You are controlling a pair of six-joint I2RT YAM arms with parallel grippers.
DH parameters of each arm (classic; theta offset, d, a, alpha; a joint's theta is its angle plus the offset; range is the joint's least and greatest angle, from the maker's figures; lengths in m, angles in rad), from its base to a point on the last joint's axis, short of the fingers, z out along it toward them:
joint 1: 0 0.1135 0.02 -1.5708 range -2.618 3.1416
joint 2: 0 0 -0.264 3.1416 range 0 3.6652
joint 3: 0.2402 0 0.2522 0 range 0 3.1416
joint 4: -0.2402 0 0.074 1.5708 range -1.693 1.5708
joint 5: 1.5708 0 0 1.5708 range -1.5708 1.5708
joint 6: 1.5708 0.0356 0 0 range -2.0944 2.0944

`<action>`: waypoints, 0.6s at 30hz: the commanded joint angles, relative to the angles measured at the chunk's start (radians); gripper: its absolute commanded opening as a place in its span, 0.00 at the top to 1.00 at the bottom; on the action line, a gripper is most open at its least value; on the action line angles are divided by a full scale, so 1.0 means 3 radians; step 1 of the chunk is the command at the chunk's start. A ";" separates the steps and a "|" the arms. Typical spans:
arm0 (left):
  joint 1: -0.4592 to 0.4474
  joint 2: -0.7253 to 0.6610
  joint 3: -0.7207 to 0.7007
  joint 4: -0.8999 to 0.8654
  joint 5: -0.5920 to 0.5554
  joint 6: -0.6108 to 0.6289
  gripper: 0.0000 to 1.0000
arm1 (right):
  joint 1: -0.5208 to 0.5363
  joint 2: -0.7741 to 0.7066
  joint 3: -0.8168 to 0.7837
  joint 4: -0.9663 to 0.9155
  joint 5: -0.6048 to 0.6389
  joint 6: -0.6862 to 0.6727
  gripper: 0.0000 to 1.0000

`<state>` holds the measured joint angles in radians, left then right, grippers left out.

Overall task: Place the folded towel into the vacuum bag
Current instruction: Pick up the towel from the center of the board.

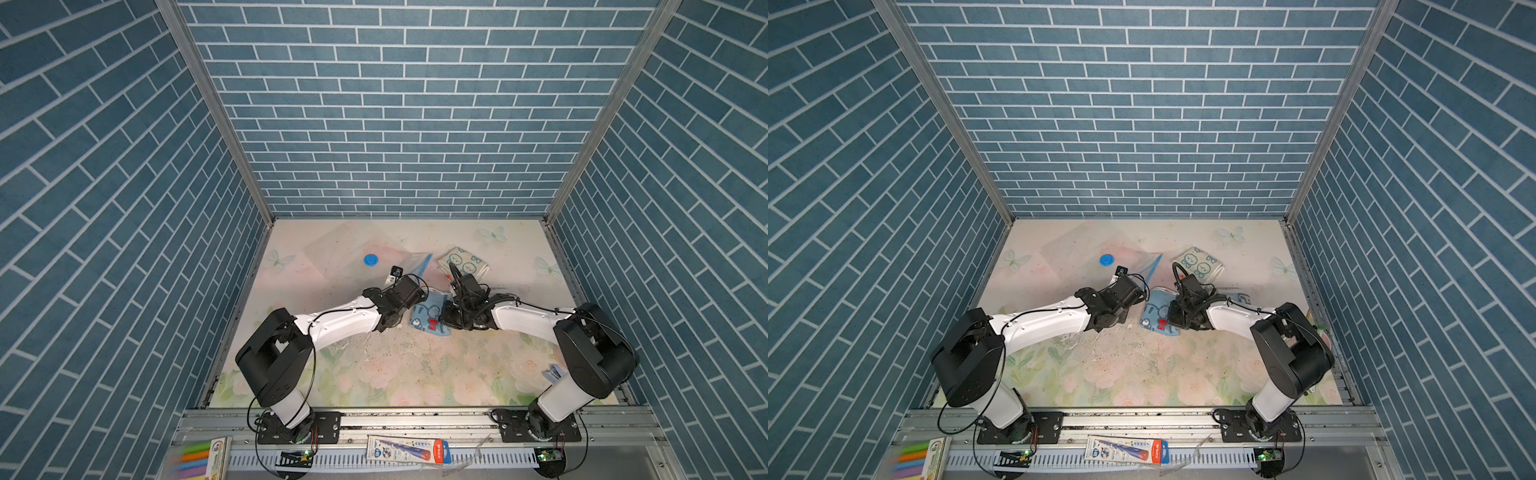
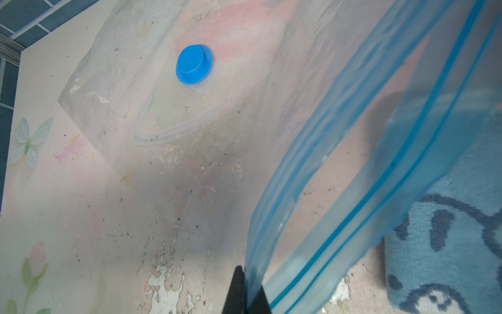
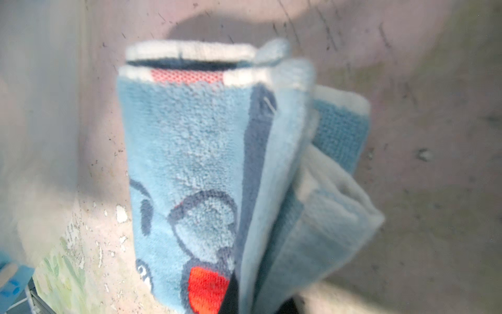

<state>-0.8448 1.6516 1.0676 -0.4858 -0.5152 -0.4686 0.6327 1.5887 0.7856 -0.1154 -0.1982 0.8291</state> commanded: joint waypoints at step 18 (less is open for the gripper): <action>0.0066 0.0066 0.0196 -0.0128 0.0056 -0.0088 1.00 | -0.0487 -0.1281 0.0154 -0.0296 -0.0573 -0.0096 0.99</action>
<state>-0.8387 1.6630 1.1053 -0.5251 -0.5198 -0.4858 0.4953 1.2510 0.7971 -0.1471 -0.3019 0.8036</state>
